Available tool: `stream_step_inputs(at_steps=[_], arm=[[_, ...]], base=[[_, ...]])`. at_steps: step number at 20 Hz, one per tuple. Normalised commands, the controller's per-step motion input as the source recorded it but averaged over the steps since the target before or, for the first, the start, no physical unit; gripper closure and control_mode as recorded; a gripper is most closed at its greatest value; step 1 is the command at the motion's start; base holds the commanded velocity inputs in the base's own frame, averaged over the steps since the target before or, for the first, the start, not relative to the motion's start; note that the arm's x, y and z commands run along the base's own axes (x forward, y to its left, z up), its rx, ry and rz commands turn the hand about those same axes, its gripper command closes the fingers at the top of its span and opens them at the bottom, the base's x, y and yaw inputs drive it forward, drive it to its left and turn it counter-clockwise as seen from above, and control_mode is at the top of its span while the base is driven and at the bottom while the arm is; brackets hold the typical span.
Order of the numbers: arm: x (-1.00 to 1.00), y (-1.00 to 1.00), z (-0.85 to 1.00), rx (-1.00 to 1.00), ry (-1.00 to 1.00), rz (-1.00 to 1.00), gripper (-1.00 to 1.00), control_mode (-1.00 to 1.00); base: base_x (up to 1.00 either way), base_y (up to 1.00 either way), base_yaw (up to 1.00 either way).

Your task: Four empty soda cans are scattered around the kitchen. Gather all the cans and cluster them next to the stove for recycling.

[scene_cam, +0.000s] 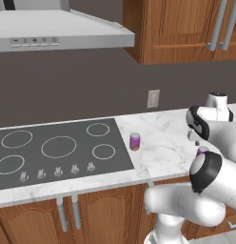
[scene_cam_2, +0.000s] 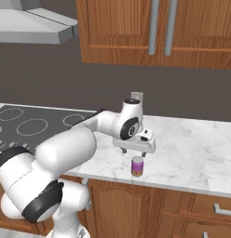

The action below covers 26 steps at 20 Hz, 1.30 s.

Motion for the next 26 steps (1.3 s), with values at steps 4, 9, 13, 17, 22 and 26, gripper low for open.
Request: stream_step_inputs(at_steps=[4,9,13,17,22,26], arm=[[0.11,-0.03,-0.12,0.0,0.0,0.0,-1.0,-1.0],[0.11,-0.1,-0.1,0.0,0.0,0.0,-1.0,-1.0],[0.01,-0.04,-0.14,0.0,0.0,0.0,-1.0,-1.0],[0.0,0.0,-0.15,0.0,0.0,0.0,-1.0,-1.0],[0.0,0.0,-0.1,0.0,0.0,0.0,-1.0,-1.0],[-0.01,0.0,-0.12,0.0,0.0,0.0,-1.0,-1.0]], base=[[0.0,0.0,0.0],[0.0,0.0,0.0],[0.0,0.0,0.0],[0.0,0.0,0.0],[0.0,0.0,0.0],[0.0,0.0,0.0]])
